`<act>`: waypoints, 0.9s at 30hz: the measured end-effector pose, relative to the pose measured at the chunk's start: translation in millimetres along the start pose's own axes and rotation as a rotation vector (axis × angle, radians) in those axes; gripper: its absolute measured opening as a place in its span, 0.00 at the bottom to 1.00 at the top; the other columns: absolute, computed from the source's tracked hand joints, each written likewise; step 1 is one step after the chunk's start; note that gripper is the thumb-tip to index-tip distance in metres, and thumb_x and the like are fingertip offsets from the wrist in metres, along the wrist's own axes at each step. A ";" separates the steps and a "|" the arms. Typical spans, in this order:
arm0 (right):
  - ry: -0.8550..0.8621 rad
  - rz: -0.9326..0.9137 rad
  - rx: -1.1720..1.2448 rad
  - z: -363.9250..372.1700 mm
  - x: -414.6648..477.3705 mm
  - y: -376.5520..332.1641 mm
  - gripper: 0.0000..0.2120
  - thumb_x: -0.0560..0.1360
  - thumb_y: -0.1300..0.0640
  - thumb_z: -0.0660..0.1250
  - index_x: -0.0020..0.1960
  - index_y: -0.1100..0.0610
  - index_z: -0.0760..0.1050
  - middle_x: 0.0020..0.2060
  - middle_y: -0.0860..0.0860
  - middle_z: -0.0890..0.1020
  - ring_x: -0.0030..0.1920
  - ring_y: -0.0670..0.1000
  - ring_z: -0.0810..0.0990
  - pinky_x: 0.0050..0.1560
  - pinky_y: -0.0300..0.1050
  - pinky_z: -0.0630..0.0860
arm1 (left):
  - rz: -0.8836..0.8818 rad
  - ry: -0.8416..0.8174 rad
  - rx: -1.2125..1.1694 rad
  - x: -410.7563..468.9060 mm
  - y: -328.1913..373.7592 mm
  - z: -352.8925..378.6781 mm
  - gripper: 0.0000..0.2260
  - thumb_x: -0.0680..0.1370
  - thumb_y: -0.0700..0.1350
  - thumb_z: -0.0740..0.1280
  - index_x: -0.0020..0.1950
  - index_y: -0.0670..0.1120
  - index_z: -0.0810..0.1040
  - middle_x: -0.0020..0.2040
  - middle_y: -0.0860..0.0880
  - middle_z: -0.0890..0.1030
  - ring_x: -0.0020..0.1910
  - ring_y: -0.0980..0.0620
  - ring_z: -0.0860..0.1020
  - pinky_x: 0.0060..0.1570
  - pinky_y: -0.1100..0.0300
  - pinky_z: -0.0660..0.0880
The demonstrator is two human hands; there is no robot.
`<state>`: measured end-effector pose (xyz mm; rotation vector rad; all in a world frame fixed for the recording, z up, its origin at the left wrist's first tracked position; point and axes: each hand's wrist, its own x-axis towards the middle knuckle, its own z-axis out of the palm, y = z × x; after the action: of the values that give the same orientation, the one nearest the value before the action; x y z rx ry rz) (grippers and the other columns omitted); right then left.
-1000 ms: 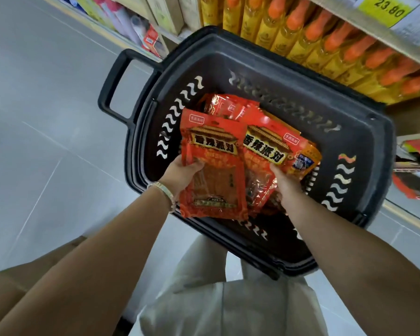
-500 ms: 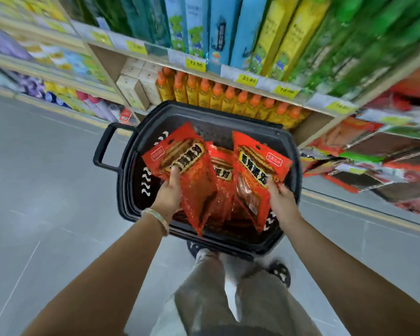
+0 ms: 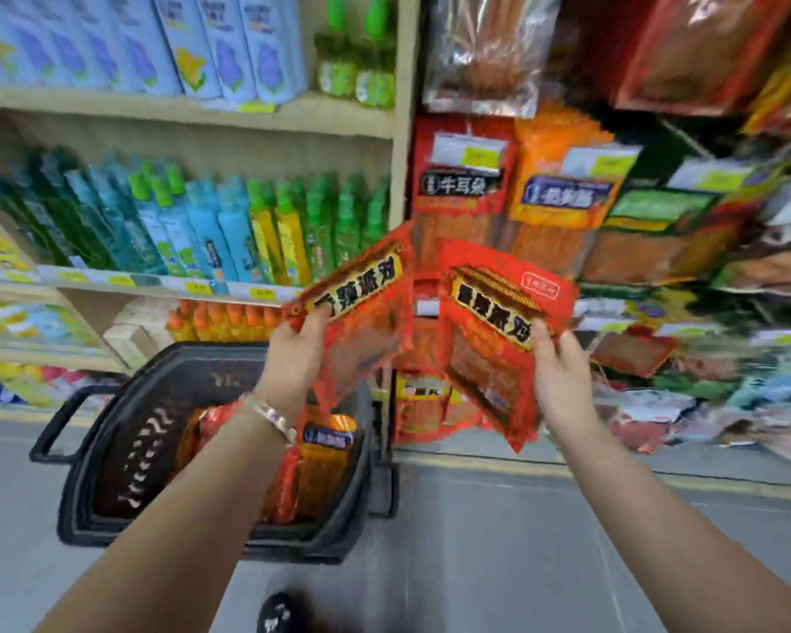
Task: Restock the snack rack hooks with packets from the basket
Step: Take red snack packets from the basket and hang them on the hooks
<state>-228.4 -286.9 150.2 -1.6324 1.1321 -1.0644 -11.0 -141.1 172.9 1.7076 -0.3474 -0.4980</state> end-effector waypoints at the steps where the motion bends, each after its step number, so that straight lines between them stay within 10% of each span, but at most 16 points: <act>1: 0.018 -0.022 0.001 -20.3 8.8 -5.8 0.11 0.81 0.50 0.59 0.43 0.52 0.73 0.35 0.39 0.72 0.42 0.40 0.69 0.45 0.29 0.67 | 0.021 0.004 -0.006 -3.6 11.9 15.7 0.13 0.78 0.56 0.62 0.51 0.48 0.78 0.44 0.51 0.80 0.42 0.52 0.78 0.44 0.66 0.74; 5: 0.121 -0.105 0.000 -89.8 41.7 -30.7 0.16 0.81 0.51 0.58 0.60 0.61 0.74 0.43 0.44 0.71 0.46 0.42 0.69 0.46 0.29 0.63 | 0.107 -0.066 0.029 -18.2 58.5 73.7 0.27 0.79 0.62 0.55 0.62 0.40 0.75 0.61 0.39 0.77 0.60 0.42 0.75 0.56 0.56 0.69; 14: 0.270 -0.164 0.112 -183.5 141.7 -84.3 0.10 0.79 0.48 0.60 0.44 0.51 0.77 0.37 0.43 0.78 0.37 0.40 0.74 0.40 0.36 0.70 | 0.308 -0.179 -0.240 -25.2 156.6 174.1 0.19 0.65 0.62 0.68 0.47 0.51 0.83 0.51 0.42 0.83 0.54 0.41 0.80 0.58 0.40 0.74; 20: 0.340 -0.181 0.154 -201.3 220.1 -113.2 0.23 0.76 0.42 0.60 0.51 0.63 0.75 0.39 0.56 0.77 0.39 0.46 0.77 0.46 0.52 0.73 | 0.401 -0.216 -0.287 4.7 214.9 221.7 0.20 0.64 0.64 0.70 0.42 0.48 0.82 0.47 0.44 0.84 0.50 0.41 0.81 0.55 0.39 0.75; 22: 0.337 -0.179 0.191 -203.8 246.5 -122.1 0.21 0.76 0.42 0.60 0.50 0.61 0.75 0.59 0.59 0.73 0.49 0.47 0.76 0.54 0.55 0.73 | 0.436 -0.228 -0.302 19.7 233.9 236.9 0.22 0.65 0.63 0.69 0.45 0.46 0.80 0.50 0.42 0.83 0.51 0.39 0.80 0.55 0.38 0.75; 27: 0.335 -0.183 0.297 -218.0 307.1 -142.1 0.16 0.76 0.43 0.61 0.46 0.55 0.76 0.43 0.49 0.77 0.39 0.45 0.71 0.40 0.40 0.67 | 0.464 -0.299 -0.367 47.4 275.8 273.0 0.32 0.63 0.65 0.70 0.61 0.47 0.78 0.59 0.44 0.80 0.58 0.43 0.78 0.59 0.42 0.74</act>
<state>-333.7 -588.6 394.9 -1.3722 0.9865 -1.5897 -96.7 -449.7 397.1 1.1480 -0.7953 -0.4378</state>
